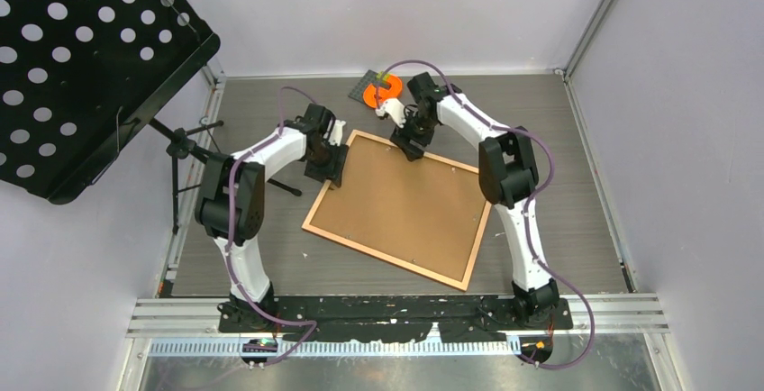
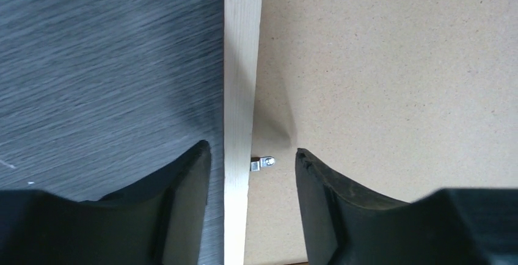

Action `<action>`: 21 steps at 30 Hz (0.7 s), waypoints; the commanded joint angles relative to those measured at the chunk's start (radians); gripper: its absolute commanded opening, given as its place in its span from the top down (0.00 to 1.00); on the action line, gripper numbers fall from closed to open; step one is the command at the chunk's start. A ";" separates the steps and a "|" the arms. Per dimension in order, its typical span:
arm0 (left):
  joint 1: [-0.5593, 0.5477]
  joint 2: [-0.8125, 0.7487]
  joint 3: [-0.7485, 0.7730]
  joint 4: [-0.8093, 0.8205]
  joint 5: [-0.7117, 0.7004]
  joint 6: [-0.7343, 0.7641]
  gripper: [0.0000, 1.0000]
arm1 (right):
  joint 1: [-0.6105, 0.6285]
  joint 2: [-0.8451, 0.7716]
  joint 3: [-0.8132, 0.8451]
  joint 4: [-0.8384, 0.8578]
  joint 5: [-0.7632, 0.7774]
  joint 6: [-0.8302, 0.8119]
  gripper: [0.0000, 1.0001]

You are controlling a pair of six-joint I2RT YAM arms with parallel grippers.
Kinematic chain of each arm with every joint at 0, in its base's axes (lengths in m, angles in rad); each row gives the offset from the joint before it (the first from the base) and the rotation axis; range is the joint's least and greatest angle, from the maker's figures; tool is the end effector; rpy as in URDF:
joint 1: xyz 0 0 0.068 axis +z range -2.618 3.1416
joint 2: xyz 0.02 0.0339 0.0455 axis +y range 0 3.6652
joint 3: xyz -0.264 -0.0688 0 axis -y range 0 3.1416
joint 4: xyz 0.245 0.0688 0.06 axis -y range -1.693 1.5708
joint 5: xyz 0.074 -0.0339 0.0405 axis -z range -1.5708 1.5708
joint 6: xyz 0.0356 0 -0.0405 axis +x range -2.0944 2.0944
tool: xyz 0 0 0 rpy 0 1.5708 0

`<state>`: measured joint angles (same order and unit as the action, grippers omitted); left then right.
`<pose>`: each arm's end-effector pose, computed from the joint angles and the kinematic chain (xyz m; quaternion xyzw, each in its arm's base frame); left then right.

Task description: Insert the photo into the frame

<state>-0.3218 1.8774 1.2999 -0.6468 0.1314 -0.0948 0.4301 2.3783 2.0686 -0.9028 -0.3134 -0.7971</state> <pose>0.3541 -0.1230 0.1789 0.1226 0.9753 -0.0988 0.1549 0.4501 0.2185 0.1775 -0.5824 0.7786 0.1189 0.2011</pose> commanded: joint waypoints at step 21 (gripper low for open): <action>0.027 0.050 -0.029 0.083 0.159 -0.124 0.87 | -0.352 -0.883 -0.979 0.255 0.062 0.573 0.23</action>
<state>-0.2855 1.9156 1.2984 -0.6193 0.2234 -0.1730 0.1143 1.5829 1.1633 -0.6643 -0.2321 -0.2966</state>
